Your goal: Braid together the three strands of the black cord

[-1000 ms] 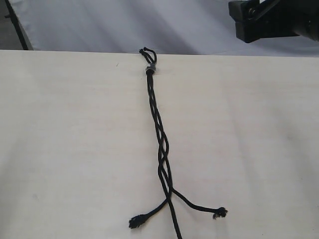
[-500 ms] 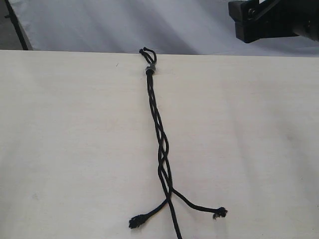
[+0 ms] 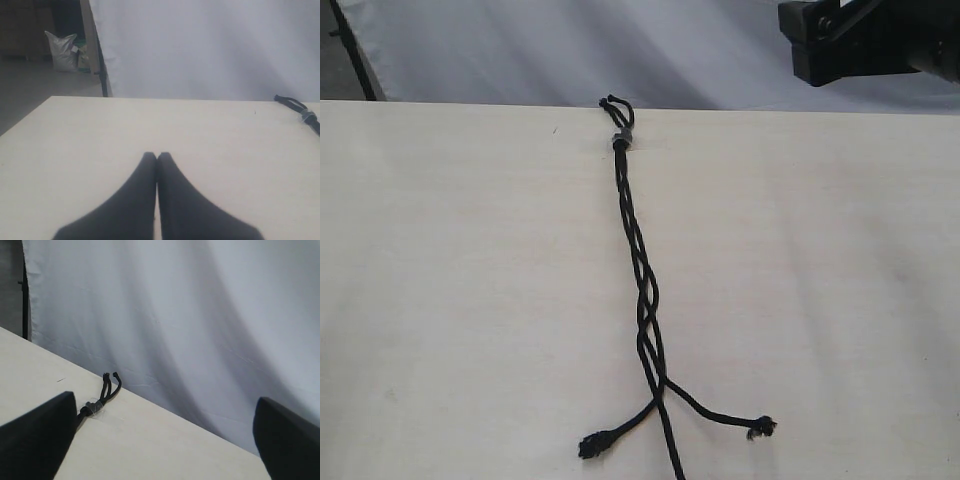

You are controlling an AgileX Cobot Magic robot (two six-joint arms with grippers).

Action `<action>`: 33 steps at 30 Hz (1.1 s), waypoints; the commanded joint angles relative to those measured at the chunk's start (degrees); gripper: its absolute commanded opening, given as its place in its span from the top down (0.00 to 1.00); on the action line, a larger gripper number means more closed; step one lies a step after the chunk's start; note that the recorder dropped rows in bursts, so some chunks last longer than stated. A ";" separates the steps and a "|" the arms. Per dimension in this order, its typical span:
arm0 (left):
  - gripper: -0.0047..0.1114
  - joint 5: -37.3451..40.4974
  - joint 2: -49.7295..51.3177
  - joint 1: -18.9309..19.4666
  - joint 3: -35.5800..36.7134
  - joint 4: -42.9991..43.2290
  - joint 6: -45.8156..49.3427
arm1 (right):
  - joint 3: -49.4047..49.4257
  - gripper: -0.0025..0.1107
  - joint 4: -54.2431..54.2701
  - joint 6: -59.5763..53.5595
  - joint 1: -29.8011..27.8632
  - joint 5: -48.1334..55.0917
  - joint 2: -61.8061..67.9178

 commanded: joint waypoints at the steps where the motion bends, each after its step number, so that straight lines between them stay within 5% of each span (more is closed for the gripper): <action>1: 0.96 0.24 -0.20 -0.28 0.17 -0.80 0.01 | 0.26 0.20 -0.04 0.22 -0.32 -0.54 -0.21; 15: 0.96 0.24 -0.20 -0.28 0.17 -0.80 0.01 | 0.26 0.20 -0.04 0.22 -0.32 -0.54 -0.21; 21: 0.96 0.24 -0.20 -0.28 0.17 -0.80 0.01 | 0.26 0.20 9.32 14.80 0.21 9.08 -1.41; 26: 0.96 0.24 -0.20 -0.28 0.17 -0.80 0.01 | 4.96 0.20 -7.56 28.55 -0.94 18.92 -5.92; 29: 0.96 0.24 -0.20 -0.28 0.17 -0.80 0.01 | 13.87 0.20 -15.22 39.58 -1.32 12.61 -11.66; 33: 0.96 0.24 -0.20 -0.28 0.17 -0.80 0.01 | 24.51 0.20 -15.22 40.34 -2.26 6.93 -21.30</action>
